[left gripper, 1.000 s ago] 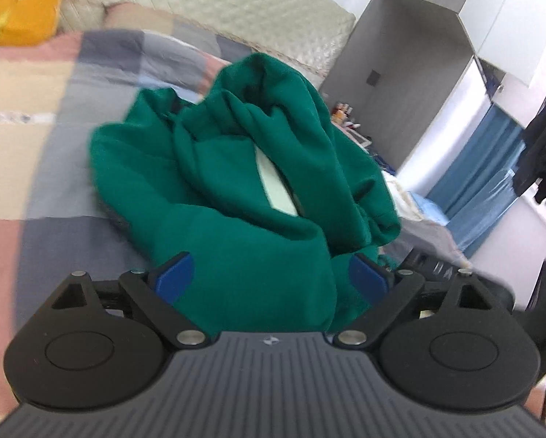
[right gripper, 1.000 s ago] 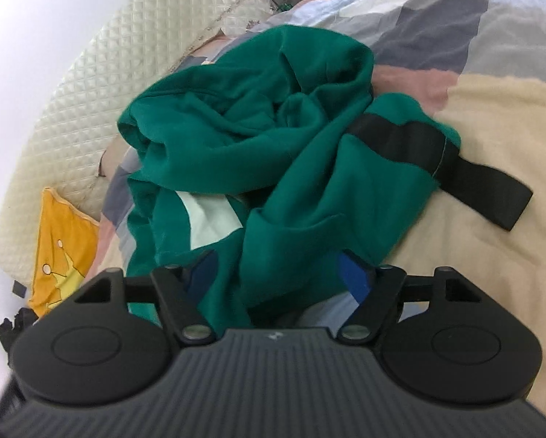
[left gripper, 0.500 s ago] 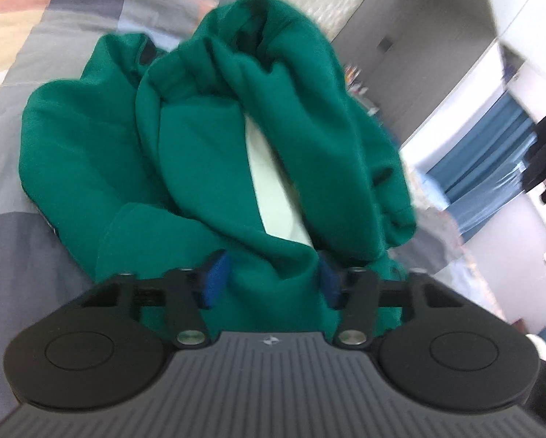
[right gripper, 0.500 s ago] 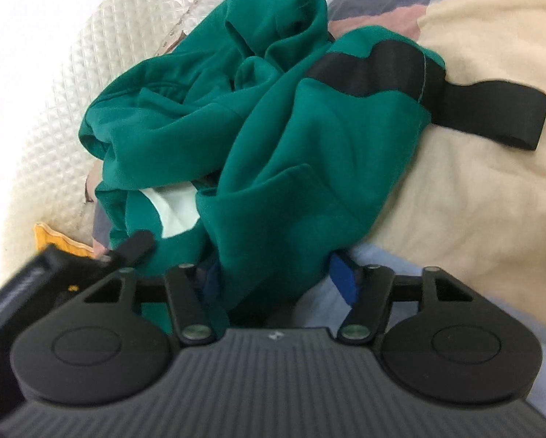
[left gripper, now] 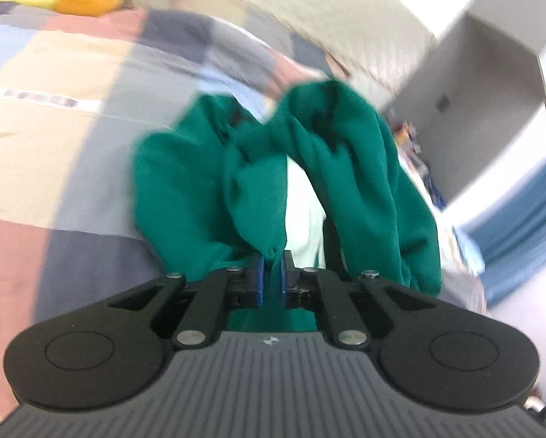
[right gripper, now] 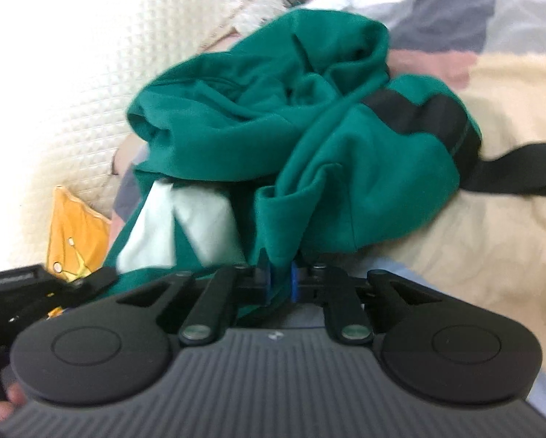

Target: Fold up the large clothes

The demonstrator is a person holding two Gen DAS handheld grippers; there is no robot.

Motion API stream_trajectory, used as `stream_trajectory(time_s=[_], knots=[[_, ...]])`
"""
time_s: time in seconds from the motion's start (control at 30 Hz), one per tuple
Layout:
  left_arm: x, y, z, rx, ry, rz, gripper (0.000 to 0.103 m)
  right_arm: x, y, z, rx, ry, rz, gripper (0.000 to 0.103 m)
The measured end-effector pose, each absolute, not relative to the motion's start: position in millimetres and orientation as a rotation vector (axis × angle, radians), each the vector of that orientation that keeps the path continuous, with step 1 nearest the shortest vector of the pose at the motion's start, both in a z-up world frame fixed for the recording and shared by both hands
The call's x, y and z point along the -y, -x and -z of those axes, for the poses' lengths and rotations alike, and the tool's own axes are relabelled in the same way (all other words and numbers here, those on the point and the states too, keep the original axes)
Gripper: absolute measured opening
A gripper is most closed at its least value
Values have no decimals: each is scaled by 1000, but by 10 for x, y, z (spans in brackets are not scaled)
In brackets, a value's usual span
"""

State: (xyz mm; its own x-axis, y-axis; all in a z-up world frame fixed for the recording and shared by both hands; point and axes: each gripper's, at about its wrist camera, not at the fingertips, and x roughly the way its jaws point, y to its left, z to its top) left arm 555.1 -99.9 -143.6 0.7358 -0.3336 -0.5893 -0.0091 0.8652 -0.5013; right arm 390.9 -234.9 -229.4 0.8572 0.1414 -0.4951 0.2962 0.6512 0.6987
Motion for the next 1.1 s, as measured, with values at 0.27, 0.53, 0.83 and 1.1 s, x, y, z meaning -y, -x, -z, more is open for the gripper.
stream_trajectory(time_s=[0.27,0.53,0.83,1.1], knots=[[173,-5014,962,-641,572,56,7,2447,-3704,2175,-494,-826,92,12],[-548,-4229,431,-539,568,-46,6,2560,-3330,1990,-461,-781,88,11],[-1330,-2956,60,-432,589,-164,5,2543,-2978,1778,-443,-684,46,11],[-2269,-1850,228,-390,636,-363,5,2473,-2627,1796,-491,-678,-7,12]])
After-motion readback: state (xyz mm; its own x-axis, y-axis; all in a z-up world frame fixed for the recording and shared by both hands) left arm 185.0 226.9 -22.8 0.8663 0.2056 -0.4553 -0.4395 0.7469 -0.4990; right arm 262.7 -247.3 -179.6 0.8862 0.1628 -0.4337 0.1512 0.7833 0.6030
